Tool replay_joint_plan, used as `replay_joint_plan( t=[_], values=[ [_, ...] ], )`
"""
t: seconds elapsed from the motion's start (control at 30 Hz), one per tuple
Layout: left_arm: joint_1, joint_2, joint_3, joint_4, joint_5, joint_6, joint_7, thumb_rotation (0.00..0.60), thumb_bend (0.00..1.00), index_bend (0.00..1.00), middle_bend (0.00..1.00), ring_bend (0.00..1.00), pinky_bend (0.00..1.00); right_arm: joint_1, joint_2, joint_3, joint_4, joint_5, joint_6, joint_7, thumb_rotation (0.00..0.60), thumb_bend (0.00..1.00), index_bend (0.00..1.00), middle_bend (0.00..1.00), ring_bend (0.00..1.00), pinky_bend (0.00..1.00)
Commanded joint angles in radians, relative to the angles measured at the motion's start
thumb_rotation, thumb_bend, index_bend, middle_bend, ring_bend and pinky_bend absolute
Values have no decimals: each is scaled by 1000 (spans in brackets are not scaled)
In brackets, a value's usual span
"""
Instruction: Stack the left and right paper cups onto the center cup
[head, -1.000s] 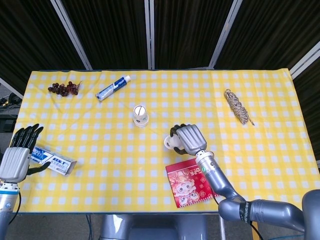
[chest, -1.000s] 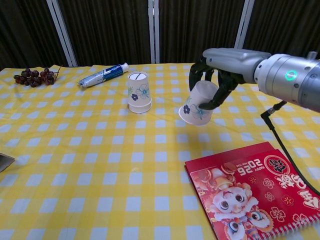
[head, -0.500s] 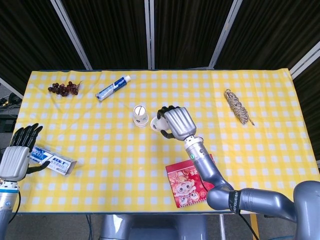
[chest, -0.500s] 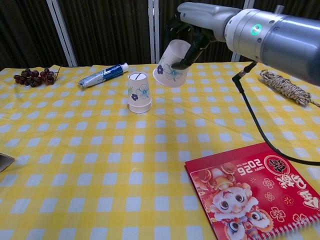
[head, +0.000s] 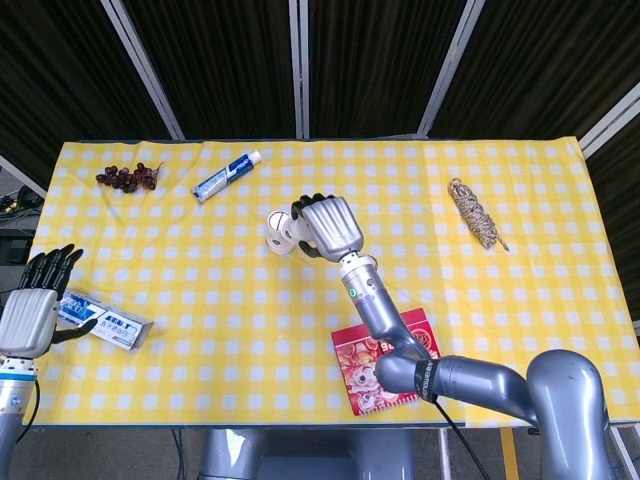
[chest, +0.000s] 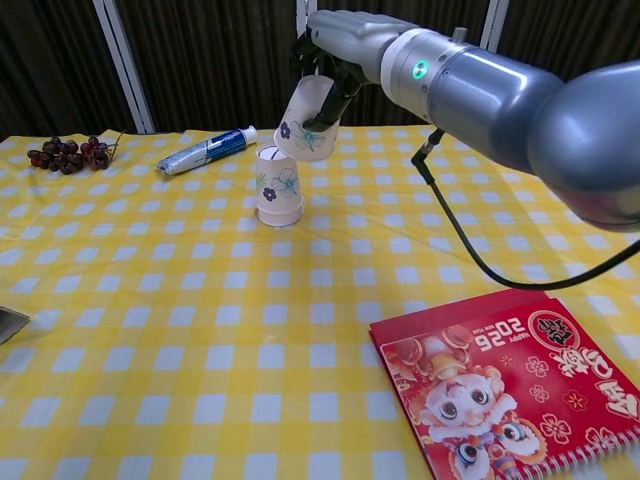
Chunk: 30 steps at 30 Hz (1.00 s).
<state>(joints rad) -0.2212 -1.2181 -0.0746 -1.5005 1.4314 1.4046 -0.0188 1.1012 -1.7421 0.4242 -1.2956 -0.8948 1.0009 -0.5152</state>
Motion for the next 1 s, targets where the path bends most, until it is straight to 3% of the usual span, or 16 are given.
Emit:
replay_joint_plan(
  t=[0.03,0.6,1.0],
  values=[
    [-1,0,-2,3,-5,-8,-4,600,127,13,0,0,0,43,-45,14,74,-4,-31,23,600,193,517,383,382,514],
    [-9,0,-12,20,-30,-48,-25,600,127,13,0,0,0,127,-139,21,248,-26,-86,71,600,192,518,383,382,514],
    [-17,-5,-14,32,-46,-80,-36,600,125,13,0,0,0,179,-229,13,451,-101,-101,155,600,186,507,376,382,503]
  ],
)
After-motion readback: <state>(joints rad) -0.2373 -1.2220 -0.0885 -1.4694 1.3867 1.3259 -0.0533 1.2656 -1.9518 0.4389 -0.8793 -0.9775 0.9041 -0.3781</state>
